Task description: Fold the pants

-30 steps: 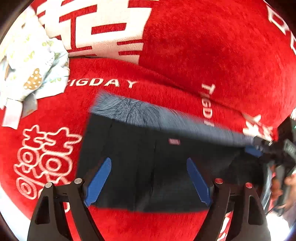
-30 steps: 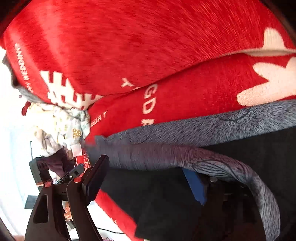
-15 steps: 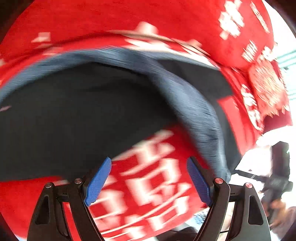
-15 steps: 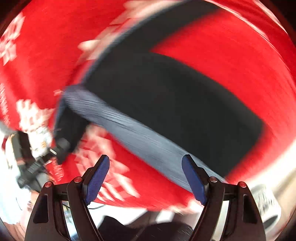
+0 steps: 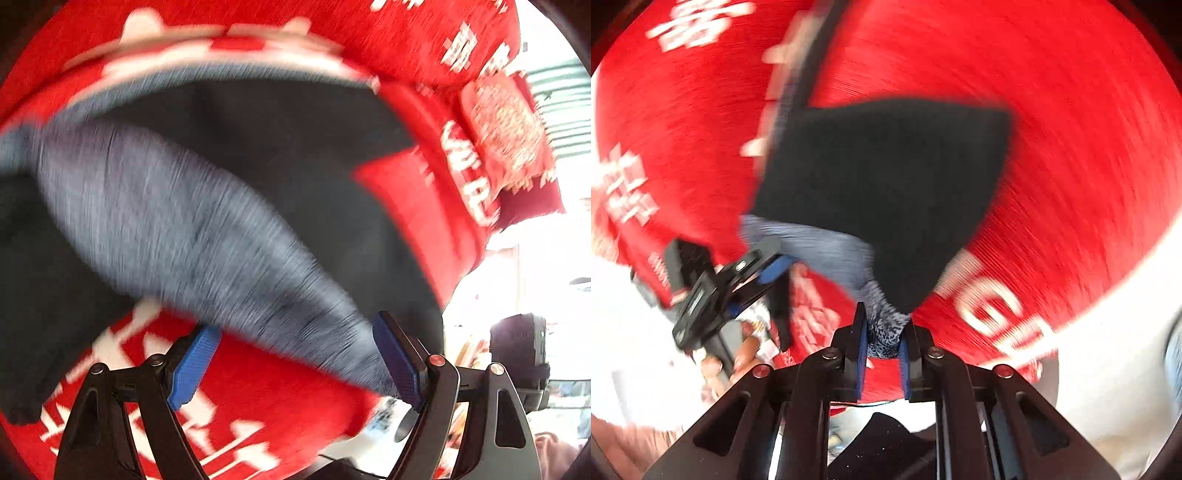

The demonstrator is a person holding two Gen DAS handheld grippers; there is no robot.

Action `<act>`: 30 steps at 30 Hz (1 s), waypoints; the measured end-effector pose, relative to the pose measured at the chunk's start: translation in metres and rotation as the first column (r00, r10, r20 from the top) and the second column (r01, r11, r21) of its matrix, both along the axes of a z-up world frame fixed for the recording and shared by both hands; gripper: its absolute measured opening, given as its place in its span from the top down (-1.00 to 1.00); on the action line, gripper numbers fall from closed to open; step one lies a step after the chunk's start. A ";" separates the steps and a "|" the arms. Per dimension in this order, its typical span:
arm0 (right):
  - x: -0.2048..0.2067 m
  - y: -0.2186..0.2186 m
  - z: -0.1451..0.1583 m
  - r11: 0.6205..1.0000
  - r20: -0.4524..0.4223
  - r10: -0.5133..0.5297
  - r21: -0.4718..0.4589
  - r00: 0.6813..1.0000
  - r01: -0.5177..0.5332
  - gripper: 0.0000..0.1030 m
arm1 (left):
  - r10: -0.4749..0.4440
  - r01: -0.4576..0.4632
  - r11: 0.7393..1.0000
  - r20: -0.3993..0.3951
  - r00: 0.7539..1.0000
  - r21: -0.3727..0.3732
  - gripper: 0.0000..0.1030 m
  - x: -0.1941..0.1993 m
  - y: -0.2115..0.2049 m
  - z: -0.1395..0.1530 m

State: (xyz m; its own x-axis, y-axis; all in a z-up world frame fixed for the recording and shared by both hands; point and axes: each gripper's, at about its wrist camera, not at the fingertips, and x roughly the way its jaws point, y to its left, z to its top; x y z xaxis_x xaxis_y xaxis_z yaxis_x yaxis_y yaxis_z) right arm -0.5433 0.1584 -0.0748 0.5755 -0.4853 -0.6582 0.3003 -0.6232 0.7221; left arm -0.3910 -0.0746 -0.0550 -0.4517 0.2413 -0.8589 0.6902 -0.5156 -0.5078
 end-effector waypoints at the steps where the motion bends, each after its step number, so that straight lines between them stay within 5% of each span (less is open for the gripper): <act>1: -0.004 -0.011 0.012 0.999 -0.028 0.014 -0.031 1.000 -0.015 0.70 | 0.009 -0.009 1.000 -0.019 1.000 -0.016 -0.63 -0.009 -0.008 0.010; 4: -0.047 -0.058 0.054 0.988 -0.133 0.022 -0.147 0.991 -0.041 0.70 | 0.038 -0.044 0.995 -0.070 0.997 -0.089 -0.63 -0.041 -0.039 0.035; 9: -0.124 -0.149 0.079 0.969 -0.259 -0.060 -0.247 0.964 -0.006 0.69 | 0.099 -0.112 0.973 -0.072 0.992 -0.204 -0.63 -0.075 -0.109 0.055; 12: -0.165 -0.201 0.073 0.982 -0.337 -0.056 -0.190 0.940 -0.010 0.48 | 0.143 -0.156 0.950 -0.068 0.987 -0.270 -0.63 -0.061 -0.139 0.069; 14: -0.180 -0.226 0.068 0.991 -0.396 -0.014 -0.129 0.918 -0.041 -0.34 | 0.164 -0.166 0.938 -0.030 0.986 -0.306 -0.63 -0.046 -0.151 0.069; 18: -0.184 -0.214 0.063 0.992 -0.379 -0.018 -0.120 0.925 -0.030 -0.35 | 0.210 -0.167 0.933 0.106 0.972 -0.318 -0.63 -0.015 -0.145 0.042; 24: -0.178 -0.161 -0.008 0.993 -0.251 -0.095 0.043 0.963 0.110 0.07 | 0.326 -0.260 0.933 0.282 0.902 -0.247 -0.63 0.052 -0.120 -0.010; 25: -0.178 -0.160 -0.017 0.992 -0.230 -0.104 0.049 0.968 0.118 0.37 | 0.335 -0.268 0.932 0.296 0.894 -0.243 -0.63 0.057 -0.118 -0.014; 26: -0.178 -0.165 -0.023 0.992 -0.211 -0.106 0.041 0.972 0.117 0.90 | 0.341 -0.273 0.931 0.313 0.886 -0.243 -0.63 0.059 -0.115 -0.018; 30: -0.175 -0.177 -0.007 0.999 -0.277 -0.035 0.012 0.960 0.040 0.90 | 0.342 -0.257 0.929 0.354 0.871 -0.267 -0.63 0.062 -0.102 -0.023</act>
State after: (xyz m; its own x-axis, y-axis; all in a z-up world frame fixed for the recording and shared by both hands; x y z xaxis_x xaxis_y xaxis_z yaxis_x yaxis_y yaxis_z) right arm -0.7180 -0.0185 -0.0821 0.3511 -0.4905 -0.7976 0.4628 -0.6496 0.6032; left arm -0.3293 -0.1771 -0.0784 -0.0947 -0.0518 -0.9942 0.9463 -0.3148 -0.0737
